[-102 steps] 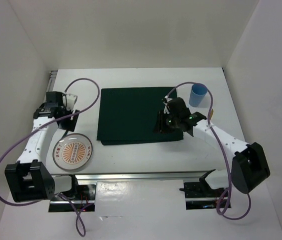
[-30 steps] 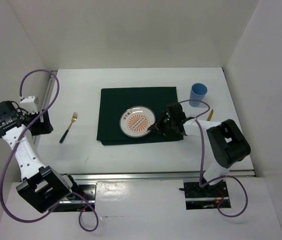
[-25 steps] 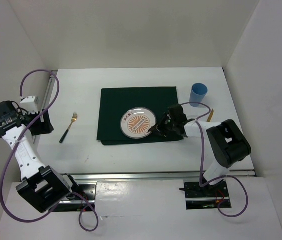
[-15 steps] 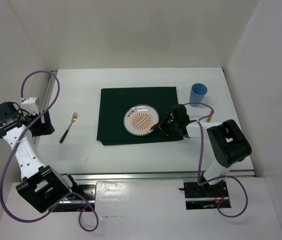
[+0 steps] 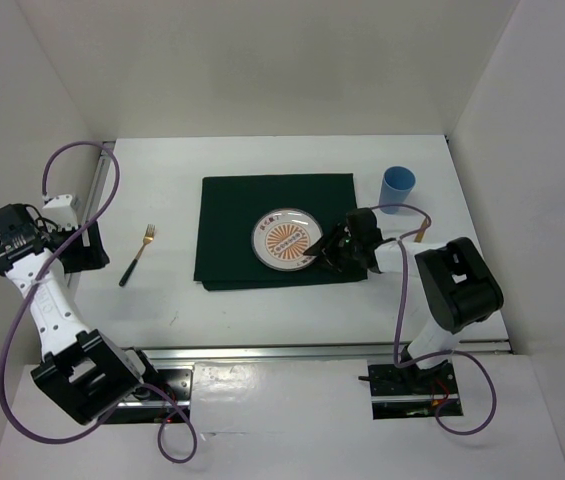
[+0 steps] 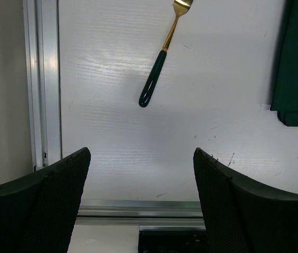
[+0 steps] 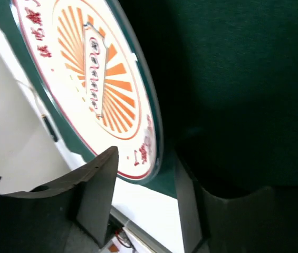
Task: Set the dinner table for one person
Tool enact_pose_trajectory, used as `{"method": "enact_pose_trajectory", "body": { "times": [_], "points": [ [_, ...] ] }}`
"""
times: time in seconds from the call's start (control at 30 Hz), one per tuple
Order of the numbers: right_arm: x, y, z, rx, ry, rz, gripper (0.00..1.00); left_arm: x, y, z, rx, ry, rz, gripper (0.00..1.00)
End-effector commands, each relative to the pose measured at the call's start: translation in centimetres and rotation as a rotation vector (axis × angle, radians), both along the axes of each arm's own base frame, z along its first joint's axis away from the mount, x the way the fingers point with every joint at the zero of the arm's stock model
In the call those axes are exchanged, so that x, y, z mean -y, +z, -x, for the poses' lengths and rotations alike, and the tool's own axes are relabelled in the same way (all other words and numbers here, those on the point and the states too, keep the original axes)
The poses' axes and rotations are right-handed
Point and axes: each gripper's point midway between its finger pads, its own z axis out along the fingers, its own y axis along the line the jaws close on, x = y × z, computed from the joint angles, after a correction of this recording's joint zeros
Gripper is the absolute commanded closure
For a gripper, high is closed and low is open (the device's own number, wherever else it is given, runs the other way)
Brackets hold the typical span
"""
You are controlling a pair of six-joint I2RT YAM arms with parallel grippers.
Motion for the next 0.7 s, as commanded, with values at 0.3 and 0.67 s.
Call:
{"method": "enact_pose_trajectory", "body": {
  "times": [0.3, 0.67],
  "points": [
    [3.2, 6.6, -3.2, 0.169, -0.015, 0.251, 0.42, 1.4, -1.7, -1.4, -0.065, -0.144, -0.049, 0.15],
    [5.1, 14.5, 1.3, 0.406, -0.069, 0.261, 0.42, 2.6, -7.7, -4.6, -0.305, -0.379, -0.374, 0.15]
  ]
}}
